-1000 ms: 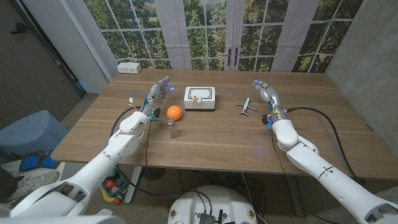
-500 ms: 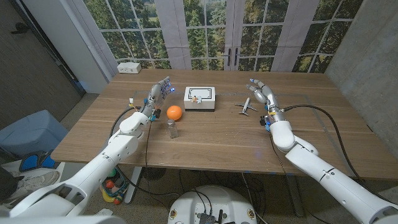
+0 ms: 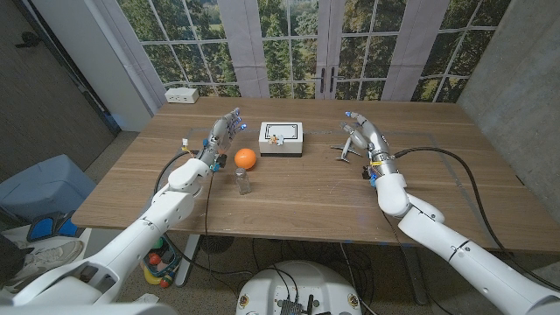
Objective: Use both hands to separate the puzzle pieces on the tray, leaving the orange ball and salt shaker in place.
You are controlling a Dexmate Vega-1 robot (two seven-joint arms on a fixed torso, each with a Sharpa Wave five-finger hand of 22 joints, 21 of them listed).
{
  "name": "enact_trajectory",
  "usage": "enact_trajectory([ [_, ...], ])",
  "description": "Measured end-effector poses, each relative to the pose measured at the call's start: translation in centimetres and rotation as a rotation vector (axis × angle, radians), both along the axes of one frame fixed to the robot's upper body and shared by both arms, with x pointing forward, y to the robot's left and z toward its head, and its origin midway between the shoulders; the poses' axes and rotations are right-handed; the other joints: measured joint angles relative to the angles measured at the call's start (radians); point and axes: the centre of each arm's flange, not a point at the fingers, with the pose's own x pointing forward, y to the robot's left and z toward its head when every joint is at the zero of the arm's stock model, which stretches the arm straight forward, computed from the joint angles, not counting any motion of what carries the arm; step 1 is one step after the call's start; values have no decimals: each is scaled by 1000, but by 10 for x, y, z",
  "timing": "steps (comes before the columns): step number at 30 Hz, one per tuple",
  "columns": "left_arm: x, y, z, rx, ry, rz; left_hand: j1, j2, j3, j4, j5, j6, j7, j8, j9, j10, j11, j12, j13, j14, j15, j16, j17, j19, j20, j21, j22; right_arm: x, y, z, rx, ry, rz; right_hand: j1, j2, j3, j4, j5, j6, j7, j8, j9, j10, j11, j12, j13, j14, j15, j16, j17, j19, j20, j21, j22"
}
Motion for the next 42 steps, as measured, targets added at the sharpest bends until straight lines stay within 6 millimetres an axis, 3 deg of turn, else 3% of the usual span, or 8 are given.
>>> enact_trajectory([
  [7, -4, 2, -2, 1, -2, 4, -3, 3, -1, -5, 0, 0, 0, 0, 0, 0, 0, 0, 0, 0, 0, 0, 0, 5, -5, -8, 0, -4, 11, -3, -47, -11, -4, 23, -5, 0, 0, 8, 16, -5, 1, 0, 4, -3, 7, 0, 11, 0, 4, 2, 7, -7, -2, 5],
  [23, -14, 8, -5, 0, -17, 7, -8, -3, 1, -7, 0, 0, 0, 0, 0, 0, 0, 0, 0, 0, 0, 0, 0, 5, -5, -15, 0, -13, 37, -5, -155, -69, -40, 37, 21, 0, 0, 12, 30, -12, 5, 0, 21, -14, 7, 3, 11, 0, 11, 3, 18, -18, -2, 5],
  [42, -17, 14, -9, -8, -27, 2, -8, -3, 1, -12, 0, 0, 0, 0, 0, 5, 5, 0, 0, 0, 0, 0, 0, 14, -4, -26, 0, -17, 66, -7, -250, -150, -96, 71, -3, -4, -4, 22, 48, -30, 5, 0, 43, -36, 13, 7, 46, 0, 35, 12, 61, 3, -2, 5],
])
